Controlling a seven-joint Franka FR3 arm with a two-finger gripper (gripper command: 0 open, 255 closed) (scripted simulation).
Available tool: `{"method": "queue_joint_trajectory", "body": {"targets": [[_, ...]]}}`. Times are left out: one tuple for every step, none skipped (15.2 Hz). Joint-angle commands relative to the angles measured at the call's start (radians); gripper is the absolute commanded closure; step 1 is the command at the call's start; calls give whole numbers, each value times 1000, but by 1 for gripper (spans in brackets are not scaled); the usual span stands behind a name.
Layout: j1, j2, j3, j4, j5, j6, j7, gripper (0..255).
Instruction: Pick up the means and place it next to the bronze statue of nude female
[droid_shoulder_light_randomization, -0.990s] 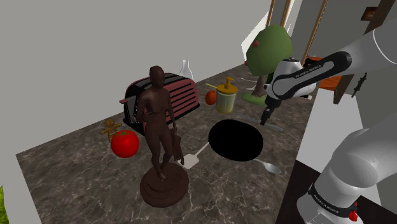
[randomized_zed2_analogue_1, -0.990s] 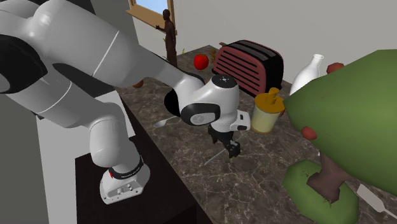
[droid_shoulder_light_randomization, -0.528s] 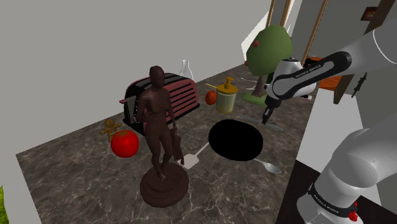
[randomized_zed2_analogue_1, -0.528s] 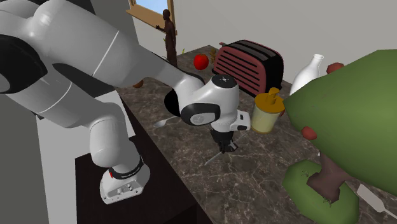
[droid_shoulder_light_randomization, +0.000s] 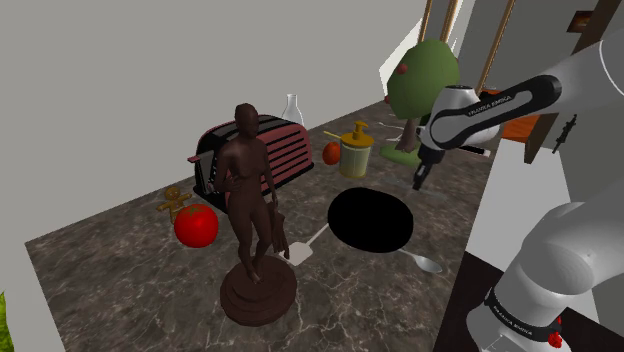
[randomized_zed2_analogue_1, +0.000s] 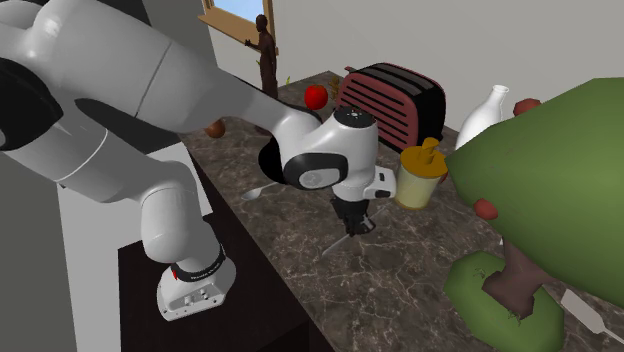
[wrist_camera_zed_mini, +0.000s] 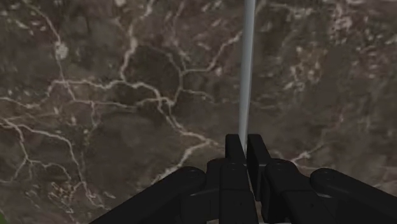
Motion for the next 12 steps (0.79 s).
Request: {"method": "queue_joint_trajectory", "body": {"targets": [[-3,-24,6,14,-1,-38,2,255],[-3,-33,9,21,-1,-55,3,255],[-3,-42,11,29,-1,-71,4,255],[-4,-51,14,37,-1,-88,5,255],[-4,-59,17,45,0,-104,5,255],[-4,-66,19,54,0,-120,6,255],[-4,-74,22,62,1,-136,6,255],[-4,-81,24,71,2,-152,7,255],[-4,-88,27,80,2,-167,7,255],[-4,-94,29,89,3,-183,8,255],[-4,-100,32,99,4,-198,8,255],[-4,-106,34,108,5,-214,8,255]]}}
